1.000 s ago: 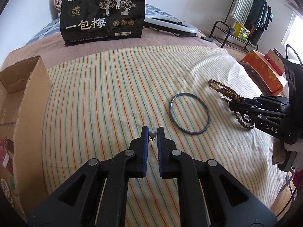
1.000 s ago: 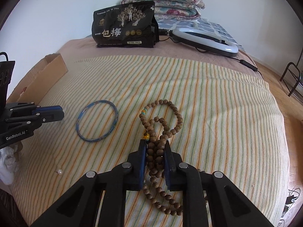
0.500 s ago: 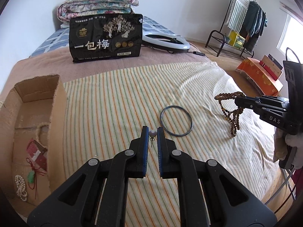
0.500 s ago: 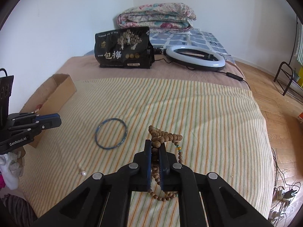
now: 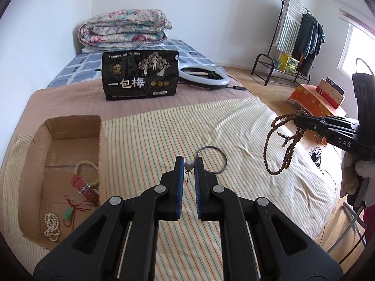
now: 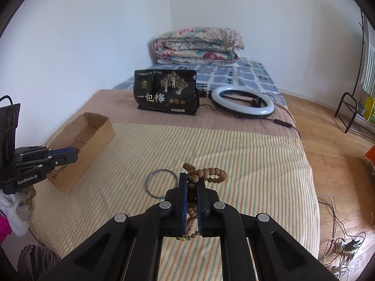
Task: Organize jewelry
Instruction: 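Carry the pearl earring in left tool while right tool lifts the prayer beads into the box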
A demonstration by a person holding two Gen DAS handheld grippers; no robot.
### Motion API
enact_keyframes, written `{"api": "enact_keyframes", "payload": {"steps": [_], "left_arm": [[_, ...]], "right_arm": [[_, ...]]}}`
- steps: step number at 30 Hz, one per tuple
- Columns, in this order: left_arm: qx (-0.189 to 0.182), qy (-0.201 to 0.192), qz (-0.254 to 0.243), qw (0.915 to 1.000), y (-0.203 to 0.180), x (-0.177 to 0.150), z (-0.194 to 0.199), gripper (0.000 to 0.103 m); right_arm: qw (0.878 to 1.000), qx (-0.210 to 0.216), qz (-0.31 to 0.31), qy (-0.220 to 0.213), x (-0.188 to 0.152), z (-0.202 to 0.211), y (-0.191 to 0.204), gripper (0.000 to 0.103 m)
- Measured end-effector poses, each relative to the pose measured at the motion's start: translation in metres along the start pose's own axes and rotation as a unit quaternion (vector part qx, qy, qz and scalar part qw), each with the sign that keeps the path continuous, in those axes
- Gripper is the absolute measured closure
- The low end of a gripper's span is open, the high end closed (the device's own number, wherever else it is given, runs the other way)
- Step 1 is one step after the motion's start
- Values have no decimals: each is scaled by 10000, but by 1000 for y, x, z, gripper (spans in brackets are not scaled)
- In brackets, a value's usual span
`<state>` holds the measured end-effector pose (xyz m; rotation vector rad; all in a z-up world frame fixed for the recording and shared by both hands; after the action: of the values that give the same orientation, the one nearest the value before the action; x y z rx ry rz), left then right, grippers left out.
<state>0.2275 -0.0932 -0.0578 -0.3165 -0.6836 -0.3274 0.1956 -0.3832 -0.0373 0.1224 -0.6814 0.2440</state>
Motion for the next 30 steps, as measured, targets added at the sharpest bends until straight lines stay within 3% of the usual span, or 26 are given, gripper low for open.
{"api": "enact_keyframes", "payload": {"steps": [16,30], "left_arm": [[236,-490,94,9985,30,-3,67,96],[539,-678,363,9956,88,-20,102,96]], "right_arm": [[9982,285,340,-415,28,45,67,99],[9941,742,559,-557,54,43,138,99]]}}
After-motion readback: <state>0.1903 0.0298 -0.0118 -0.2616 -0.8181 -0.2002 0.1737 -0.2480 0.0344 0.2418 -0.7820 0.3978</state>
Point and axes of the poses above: each gripper's, at about its wrist camera, not at the fingertips, and z roughly against the way its jaws point, y to its left, x to its top, the point moved 1 cm from there along -z, roughly the way its jaws point, and after that the axes turned 6 degrees about y, right-handed, at the moved point
